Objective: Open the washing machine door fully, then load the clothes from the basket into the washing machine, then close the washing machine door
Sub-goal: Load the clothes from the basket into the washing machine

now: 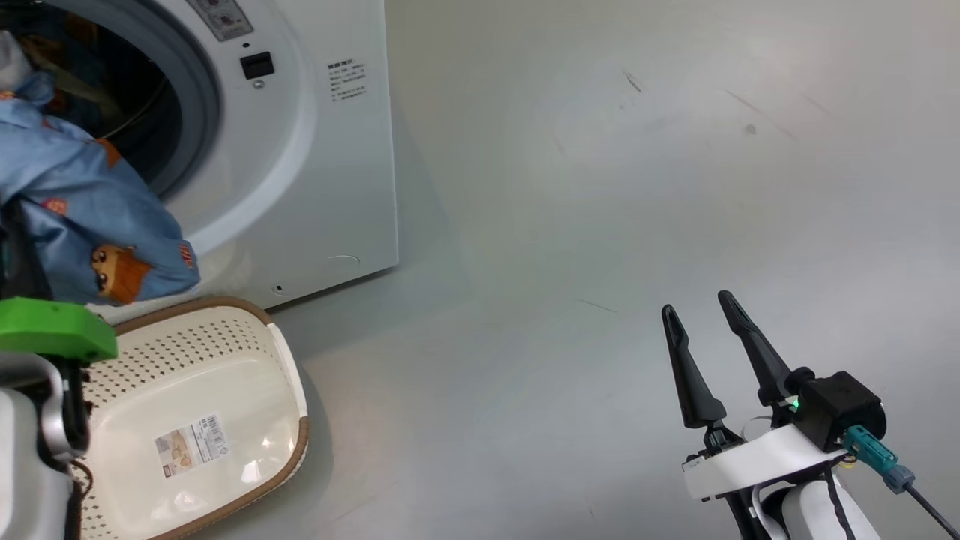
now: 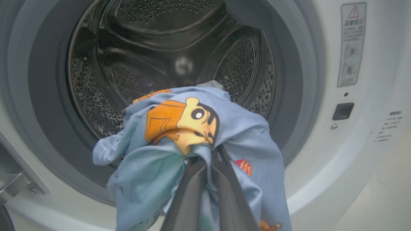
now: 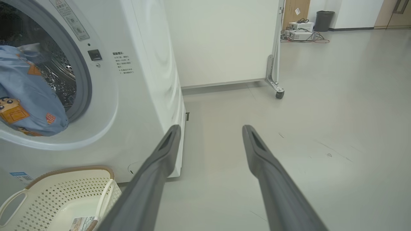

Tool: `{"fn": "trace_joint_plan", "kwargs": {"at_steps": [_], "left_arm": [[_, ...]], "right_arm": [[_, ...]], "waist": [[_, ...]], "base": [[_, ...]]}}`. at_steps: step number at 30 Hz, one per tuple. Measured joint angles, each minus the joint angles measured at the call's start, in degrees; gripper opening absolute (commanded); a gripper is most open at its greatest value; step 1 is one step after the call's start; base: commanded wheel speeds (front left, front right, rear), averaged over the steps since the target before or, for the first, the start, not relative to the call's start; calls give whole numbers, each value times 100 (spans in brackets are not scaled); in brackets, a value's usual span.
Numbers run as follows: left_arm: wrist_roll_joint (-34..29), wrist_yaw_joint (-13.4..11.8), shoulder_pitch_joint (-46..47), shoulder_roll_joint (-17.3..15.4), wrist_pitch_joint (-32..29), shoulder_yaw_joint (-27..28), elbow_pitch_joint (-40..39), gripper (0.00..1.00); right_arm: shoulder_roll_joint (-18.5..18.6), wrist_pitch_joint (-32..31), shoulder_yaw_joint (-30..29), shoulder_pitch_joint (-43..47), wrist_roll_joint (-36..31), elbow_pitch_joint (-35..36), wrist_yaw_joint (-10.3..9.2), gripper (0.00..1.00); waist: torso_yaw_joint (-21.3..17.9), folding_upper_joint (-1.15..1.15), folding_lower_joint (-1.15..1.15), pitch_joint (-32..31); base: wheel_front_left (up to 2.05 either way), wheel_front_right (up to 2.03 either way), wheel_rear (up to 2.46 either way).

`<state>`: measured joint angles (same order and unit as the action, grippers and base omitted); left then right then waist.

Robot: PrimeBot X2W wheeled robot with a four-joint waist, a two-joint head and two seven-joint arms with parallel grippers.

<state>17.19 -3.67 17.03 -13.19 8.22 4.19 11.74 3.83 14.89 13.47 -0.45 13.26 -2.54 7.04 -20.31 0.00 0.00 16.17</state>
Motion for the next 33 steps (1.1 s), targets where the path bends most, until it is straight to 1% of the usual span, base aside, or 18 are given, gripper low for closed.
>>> {"fn": "trace_joint_plan", "kwargs": {"at_steps": [3, 4, 7, 12, 13, 17, 23, 29, 33], "left_arm": [[0, -15, 303, -245, -131, 156, 126, 0], [-11, -37, 518, -443, -227, 265, 219, 0], [-33, -37, 851, -751, -372, 378, 337, 0], [-154, -37, 1411, -1161, -581, 472, 515, 0], [-154, -37, 1411, -1161, -581, 472, 515, 0], [-210, -37, 1977, -1308, -735, 387, 657, 0], [-314, -48, 2686, -1349, -800, 328, 913, 0], [-467, -92, 3109, -1523, -777, 338, 1338, 0], [-533, -97, 3433, -1606, -634, 348, 1484, 0]], "right_arm": [[-33, 0, 68, -90, 34, 1, 0, 100], [-36, 0, 123, -150, 45, -2, -1, 100], [-63, 0, 186, -191, 85, -11, 0, 100], [-110, 0, 290, -225, 140, -37, 0, 100], [-110, 0, 290, -225, 140, -37, 0, 100], [-152, 0, 245, -235, 188, -33, 0, 100], [-166, 0, 232, -289, 197, -11, 0, 100], [-185, 0, 235, -429, 229, -3, 0, 100], [-187, 0, 291, -461, 229, -25, 0, 100]], "waist": [[-163, 0, 0, 178], [-279, 0, 0, 296], [-461, 0, 0, 468], [-762, 0, 0, 774], [-762, 0, 0, 774], [-952, 0, -1, 1059], [-1126, 0, -1, 1508], [-1215, 0, -1, 1883], [-1244, 0, -1, 2046]], "base": [[0, 0, 0], [0, 0, 0], [0, 0, 0], [0, 0, 0], [0, 0, 0], [0, 0, 0], [0, 0, 0], [0, 0, 0], [0, 0, 0]]}}
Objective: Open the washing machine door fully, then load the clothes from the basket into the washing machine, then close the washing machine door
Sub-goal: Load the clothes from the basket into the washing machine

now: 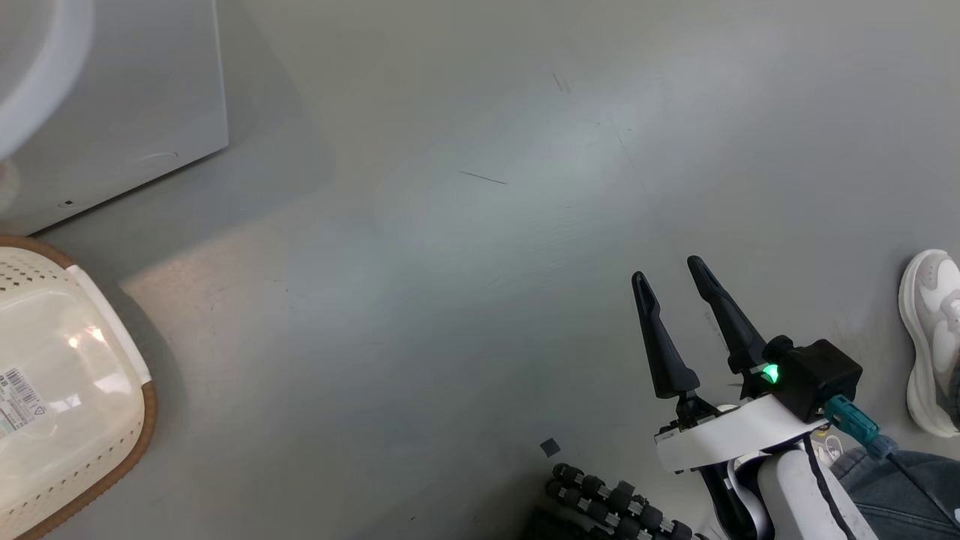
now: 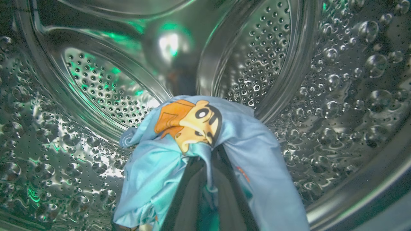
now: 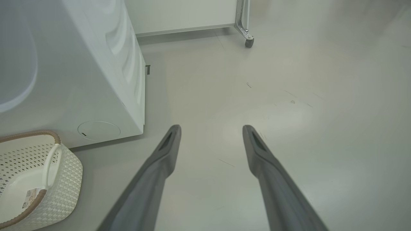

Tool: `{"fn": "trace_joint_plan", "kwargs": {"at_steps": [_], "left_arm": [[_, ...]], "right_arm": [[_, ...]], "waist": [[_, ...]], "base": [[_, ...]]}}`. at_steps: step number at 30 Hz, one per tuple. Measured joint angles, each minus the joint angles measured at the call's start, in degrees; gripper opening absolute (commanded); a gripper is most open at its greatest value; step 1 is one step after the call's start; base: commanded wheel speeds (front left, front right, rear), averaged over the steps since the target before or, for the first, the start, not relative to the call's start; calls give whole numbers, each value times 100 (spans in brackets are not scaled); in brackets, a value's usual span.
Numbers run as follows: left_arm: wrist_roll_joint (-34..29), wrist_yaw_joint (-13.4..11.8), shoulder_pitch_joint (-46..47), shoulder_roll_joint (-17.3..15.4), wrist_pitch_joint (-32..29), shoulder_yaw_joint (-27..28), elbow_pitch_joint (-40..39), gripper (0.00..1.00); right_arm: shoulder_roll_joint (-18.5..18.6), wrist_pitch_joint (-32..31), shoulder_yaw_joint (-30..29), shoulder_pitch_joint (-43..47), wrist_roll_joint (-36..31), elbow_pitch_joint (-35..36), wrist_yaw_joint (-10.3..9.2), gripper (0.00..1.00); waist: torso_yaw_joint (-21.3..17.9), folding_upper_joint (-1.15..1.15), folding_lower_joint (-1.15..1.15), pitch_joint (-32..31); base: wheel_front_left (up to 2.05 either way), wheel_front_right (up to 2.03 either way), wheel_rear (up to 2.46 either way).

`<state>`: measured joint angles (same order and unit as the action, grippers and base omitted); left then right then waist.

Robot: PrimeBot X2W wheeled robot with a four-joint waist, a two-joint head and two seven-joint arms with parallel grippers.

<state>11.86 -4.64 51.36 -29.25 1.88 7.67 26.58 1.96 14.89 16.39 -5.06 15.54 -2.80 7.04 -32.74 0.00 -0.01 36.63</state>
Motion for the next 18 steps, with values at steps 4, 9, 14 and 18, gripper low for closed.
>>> {"fn": "trace_joint_plan", "kwargs": {"at_steps": [4, 9, 14, 18], "left_arm": [[-92, -52, 320, -132, 180, -12, 105, 0], [-253, -53, 736, -205, 538, -53, 138, 0], [-348, -101, 923, -210, 803, -74, 347, 0], [-376, -119, 1029, -197, 1014, -64, 505, 0]], "right_arm": [[-7, 0, 30, -54, 8, -1, 0, 100], [-7, 0, 27, -62, 22, 0, 0, 100], [-9, 0, 10, -64, 60, -3, 0, 100], [-9, 0, -51, -63, 59, -3, 0, 100]], "waist": [[-1, 0, 0, 103], [21, 0, 0, 191], [36, 0, 0, 241], [42, 0, 0, 254]], "base": [[0, 0, 0], [0, 0, 0], [0, 0, 0], [0, 0, 0]]}}
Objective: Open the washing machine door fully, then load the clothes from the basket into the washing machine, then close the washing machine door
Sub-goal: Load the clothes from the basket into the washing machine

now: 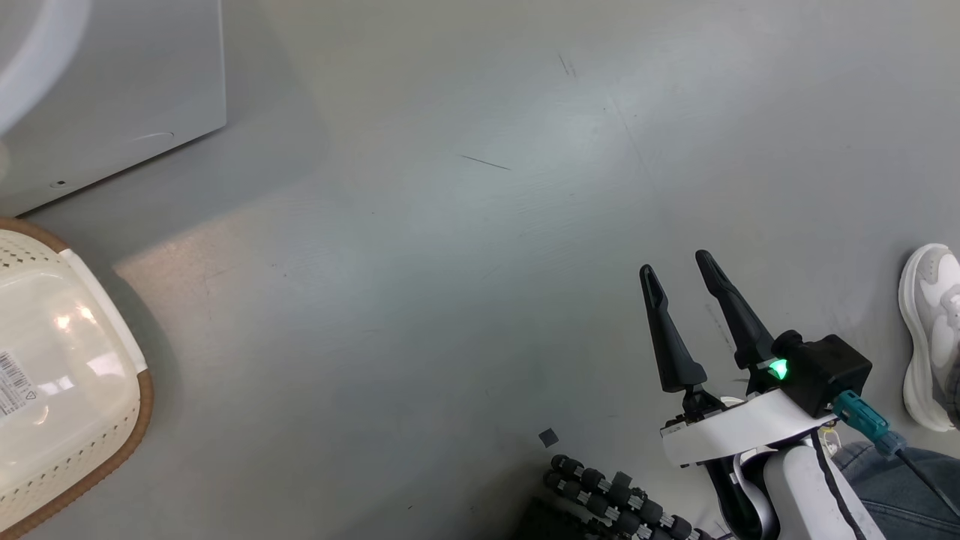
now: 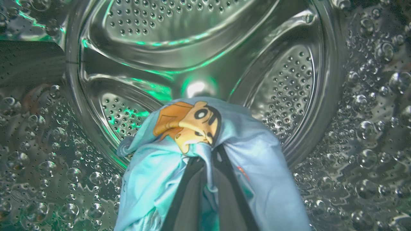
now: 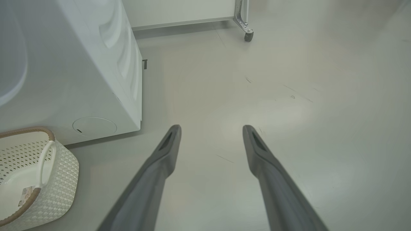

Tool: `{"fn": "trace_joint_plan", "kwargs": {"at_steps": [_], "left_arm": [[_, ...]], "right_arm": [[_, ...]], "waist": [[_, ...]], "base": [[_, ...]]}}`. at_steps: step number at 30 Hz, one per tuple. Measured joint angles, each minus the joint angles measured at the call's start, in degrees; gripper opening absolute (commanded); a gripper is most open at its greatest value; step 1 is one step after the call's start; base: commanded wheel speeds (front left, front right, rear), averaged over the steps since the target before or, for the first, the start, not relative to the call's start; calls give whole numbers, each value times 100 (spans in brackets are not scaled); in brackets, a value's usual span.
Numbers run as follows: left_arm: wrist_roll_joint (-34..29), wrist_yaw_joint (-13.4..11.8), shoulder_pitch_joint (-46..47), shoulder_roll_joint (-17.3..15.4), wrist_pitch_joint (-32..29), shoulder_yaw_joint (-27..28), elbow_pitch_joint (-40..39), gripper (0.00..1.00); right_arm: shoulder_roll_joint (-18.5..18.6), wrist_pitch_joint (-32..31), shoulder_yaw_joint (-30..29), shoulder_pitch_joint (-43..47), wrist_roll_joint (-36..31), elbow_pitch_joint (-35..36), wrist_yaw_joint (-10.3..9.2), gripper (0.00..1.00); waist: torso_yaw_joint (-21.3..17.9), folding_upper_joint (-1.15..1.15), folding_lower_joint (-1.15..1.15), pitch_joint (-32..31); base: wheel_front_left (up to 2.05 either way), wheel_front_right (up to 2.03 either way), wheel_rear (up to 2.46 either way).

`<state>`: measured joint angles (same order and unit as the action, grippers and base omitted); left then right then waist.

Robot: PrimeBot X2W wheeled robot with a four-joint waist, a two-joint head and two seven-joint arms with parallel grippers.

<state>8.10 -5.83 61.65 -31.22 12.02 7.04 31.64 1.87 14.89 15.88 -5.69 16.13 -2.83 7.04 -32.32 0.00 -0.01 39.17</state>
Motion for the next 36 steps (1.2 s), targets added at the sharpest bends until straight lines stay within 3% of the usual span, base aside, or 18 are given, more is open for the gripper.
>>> {"fn": "trace_joint_plan", "kwargs": {"at_steps": [8, 19, 21, 23, 24, 26, 36], "left_arm": [[-3, -36, 393, 125, 172, 0, 130, 0], [-253, -45, 402, 156, 156, -271, 950, 1], [-312, -45, 405, 149, 34, -326, 1106, 32], [-347, -44, 405, 145, -63, -378, 1262, 49], [-350, -44, 409, 143, -85, -383, 1312, 81], [-353, -41, 439, 134, -191, -417, 1430, 100], [-514, -29, 584, 83, -853, -526, 2248, 100]], "right_arm": [[-1, 0, -126, 32, 0, 8, 0, 100], [-2, 0, -145, 34, 0, 27, 0, 100], [-2, 0, -142, 33, 0, 26, 0, 100], [-2, 0, -130, 30, 0, 25, 0, 100], [-2, 0, -122, 26, 0, 25, 0, 100], [-2, 0, -110, 25, 0, 25, 0, 100], [-2, 0, -112, 19, 0, -14, 0, 100]], "waist": [[29, 0, 0, 47], [72, 0, 0, 73], [73, 0, 0, 61], [74, 0, 0, 45], [75, 0, 0, 35], [75, 0, 0, 14], [62, 0, 1, -136]], "base": [[0, 0, 0], [0, 0, 0], [0, 0, 0], [0, 0, 0], [0, 0, 0], [0, 0, 0], [0, 0, 0]]}}
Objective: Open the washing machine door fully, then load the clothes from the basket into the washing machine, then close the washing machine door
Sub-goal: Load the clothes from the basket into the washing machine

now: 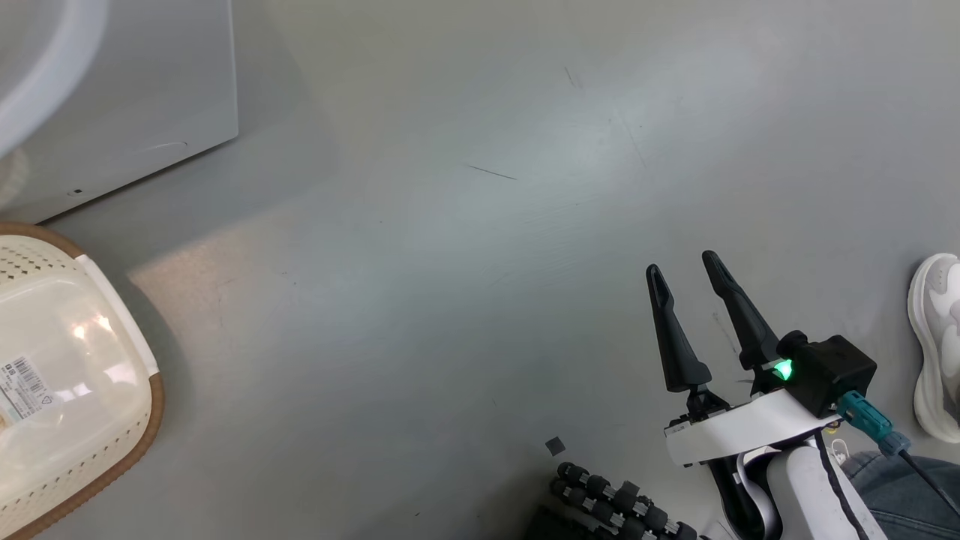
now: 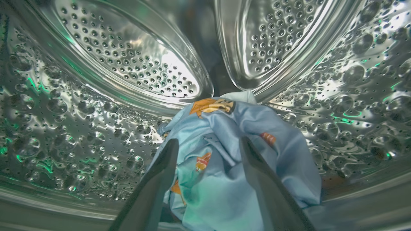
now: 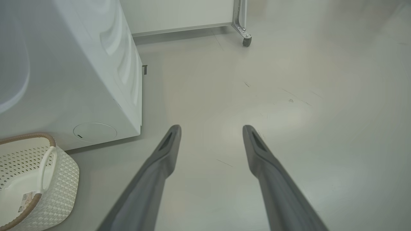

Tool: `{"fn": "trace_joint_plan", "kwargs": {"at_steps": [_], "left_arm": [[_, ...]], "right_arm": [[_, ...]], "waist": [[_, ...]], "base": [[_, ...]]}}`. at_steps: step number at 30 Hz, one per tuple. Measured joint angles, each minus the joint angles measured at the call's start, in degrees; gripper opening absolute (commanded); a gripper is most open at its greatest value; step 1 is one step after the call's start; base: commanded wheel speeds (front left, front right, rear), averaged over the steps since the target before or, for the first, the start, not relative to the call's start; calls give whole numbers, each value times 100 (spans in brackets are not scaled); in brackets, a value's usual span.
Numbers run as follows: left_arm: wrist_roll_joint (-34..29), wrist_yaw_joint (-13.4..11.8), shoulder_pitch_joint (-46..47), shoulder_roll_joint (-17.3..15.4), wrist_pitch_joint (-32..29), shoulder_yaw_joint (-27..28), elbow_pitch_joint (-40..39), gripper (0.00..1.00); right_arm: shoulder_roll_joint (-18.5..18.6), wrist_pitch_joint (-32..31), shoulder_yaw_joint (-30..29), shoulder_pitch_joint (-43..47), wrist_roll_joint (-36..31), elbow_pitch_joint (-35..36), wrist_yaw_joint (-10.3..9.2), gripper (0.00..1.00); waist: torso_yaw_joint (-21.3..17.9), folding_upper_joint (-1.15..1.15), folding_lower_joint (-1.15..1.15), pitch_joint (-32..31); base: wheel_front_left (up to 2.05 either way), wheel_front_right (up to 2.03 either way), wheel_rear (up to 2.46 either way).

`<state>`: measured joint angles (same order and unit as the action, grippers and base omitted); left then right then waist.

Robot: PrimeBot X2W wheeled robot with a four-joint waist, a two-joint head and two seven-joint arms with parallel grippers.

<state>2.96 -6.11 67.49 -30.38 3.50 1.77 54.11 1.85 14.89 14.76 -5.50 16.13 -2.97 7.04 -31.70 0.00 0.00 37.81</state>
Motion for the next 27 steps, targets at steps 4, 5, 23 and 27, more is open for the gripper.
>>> {"fn": "trace_joint_plan", "kwargs": {"at_steps": [4, 5, 23, 27], "left_arm": [[2, -5, -2, 1, -92, 26, 180, 100], [9, -7, -2, 5, -93, 49, 212, 100], [277, -31, -374, 943, 222, 145, 658, 100], [338, -30, -625, 1088, 401, 143, 764, 100]], "right_arm": [[0, 0, 57, -16, 0, -25, 0, 100], [0, 0, 63, -19, 0, -32, 0, 100], [8, 0, -88, -112, -19, -133, 0, 100], [27, 0, -102, -116, -71, -169, 0, 100]], "waist": [[-13, 0, 0, -102], [-16, 0, 0, -131], [325, 0, 0, -713], [506, 0, 0, -854]], "base": [[0, 0, 0], [0, 0, 0], [0, 0, 0], [0, 0, 0]]}}
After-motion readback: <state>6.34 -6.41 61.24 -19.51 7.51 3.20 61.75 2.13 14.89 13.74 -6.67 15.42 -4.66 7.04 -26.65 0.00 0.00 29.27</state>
